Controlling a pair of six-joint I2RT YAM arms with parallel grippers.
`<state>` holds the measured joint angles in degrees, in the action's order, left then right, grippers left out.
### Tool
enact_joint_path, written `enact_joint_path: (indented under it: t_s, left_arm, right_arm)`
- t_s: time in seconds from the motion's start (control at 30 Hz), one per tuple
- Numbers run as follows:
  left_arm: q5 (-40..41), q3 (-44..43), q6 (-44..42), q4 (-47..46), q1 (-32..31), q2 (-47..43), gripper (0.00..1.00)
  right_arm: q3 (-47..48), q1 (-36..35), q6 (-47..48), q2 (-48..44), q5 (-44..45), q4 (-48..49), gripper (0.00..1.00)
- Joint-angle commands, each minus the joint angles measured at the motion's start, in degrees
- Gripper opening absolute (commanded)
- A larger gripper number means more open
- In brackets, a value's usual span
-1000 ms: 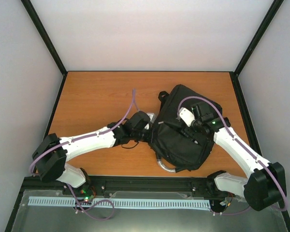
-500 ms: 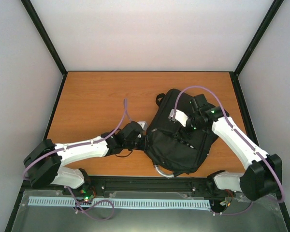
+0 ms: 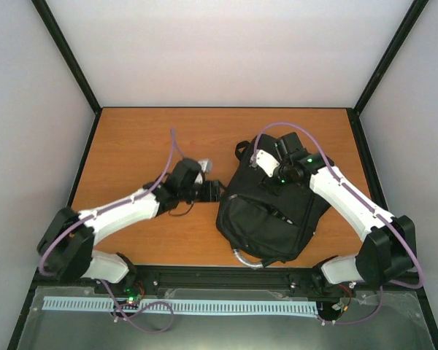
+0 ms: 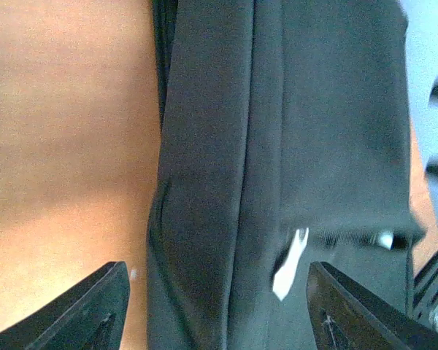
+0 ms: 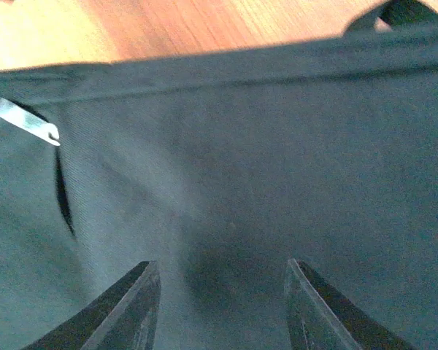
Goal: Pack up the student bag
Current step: Adjust the student bag at the center of the board.
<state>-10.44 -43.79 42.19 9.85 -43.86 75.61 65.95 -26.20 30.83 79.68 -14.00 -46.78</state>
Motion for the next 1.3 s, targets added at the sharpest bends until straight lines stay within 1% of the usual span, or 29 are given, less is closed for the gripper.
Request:
enact_joint_path:
  t_s: [0.0,0.1,0.17,0.23,0.33,0.43,0.5,0.57,0.67,0.7,0.83,1.0,1.1,1.17,1.2,1.23,1.27]
  left_arm:
    - [-8.85,-12.48,-5.31,1.9,5.46,9.3,0.69]
    - [-11.93,-19.62,-6.32,2.62,6.56,16.47,0.67]
    - [-13.38,-24.03,-6.64,3.03,6.75,20.84,0.65]
    - [-15.11,-28.67,-6.64,4.76,6.78,25.51,0.63]
    - [-17.58,-32.9,-6.05,6.06,6.77,30.16,0.58]
    - [-17.88,-32.7,-5.77,6.71,6.76,31.48,0.45]
    - [-17.37,-30.81,-5.35,6.51,6.77,30.68,0.36]
    - [-17.11,-28.0,-4.84,5.41,6.77,28.75,0.25]
    - [-16.17,-23.07,-4.14,3.18,6.77,25.03,0.05]
    - [-15.73,-21.45,-3.85,2.56,6.7,23.77,0.01]
    - [-13.7,-13.68,-2.05,0.0,6.38,18.63,0.01]
    - [-9.48,-2.28,2.77,-3.94,4.99,9.11,0.01]
    - [-5.96,2.64,5.92,-4.45,3.27,3.45,0.01]
    - [-4.28,5.77,7.98,-4.62,2.19,-0.11,0.01]
    - [-3.51,6.29,8.94,-4.04,1.79,-1.61,0.01]
    - [-2.53,6.95,9.91,-2.95,1.5,-3.06,0.02]
    - [-1.14,7.46,10.92,-1.6,1.26,-4.42,0.17]
  right_arm:
    - [-3.05,3.57,-3.24,-4.21,7.04,0.15,0.5]
    - [-4.52,10.39,-3.32,-7.18,5.35,-1.34,0.52]
    - [-6.01,15.77,-2.91,-9.08,4.9,-1.93,0.56]
    - [-7.96,19.8,-1.76,-10.38,6.52,-2.17,0.63]
    - [-11.44,23.92,0.7,-10.16,10.72,-2.22,0.69]
    - [-14.78,25.74,1.89,-8.13,14.52,-1.03,0.69]
    - [-15.99,25.74,1.78,-5.86,14.86,0.36,0.69]
    - [-15.55,25.75,1.15,-2.98,13.9,1.65,0.68]
    - [-13.24,25.4,0.4,2.67,11.99,4.04,0.64]
    - [-12.06,25.03,0.06,5.67,11.84,4.71,0.63]
    - [-5.62,21.12,-1.02,15.31,14.0,6.19,0.61]
    - [3.8,15.62,-3.19,24.36,14.63,6.21,0.59]
    - [10.19,13.1,-4.03,29.41,14.73,5.93,0.58]
    - [14.58,12.75,-4.76,32.44,14.0,5.47,0.57]
    - [16.8,11.41,-5.15,33.96,13.33,5.28,0.56]
    - [18.76,10.89,-5.56,35.05,12.6,4.99,0.56]
    - [20.98,10.67,-6.1,36.0,12.07,4.42,0.56]
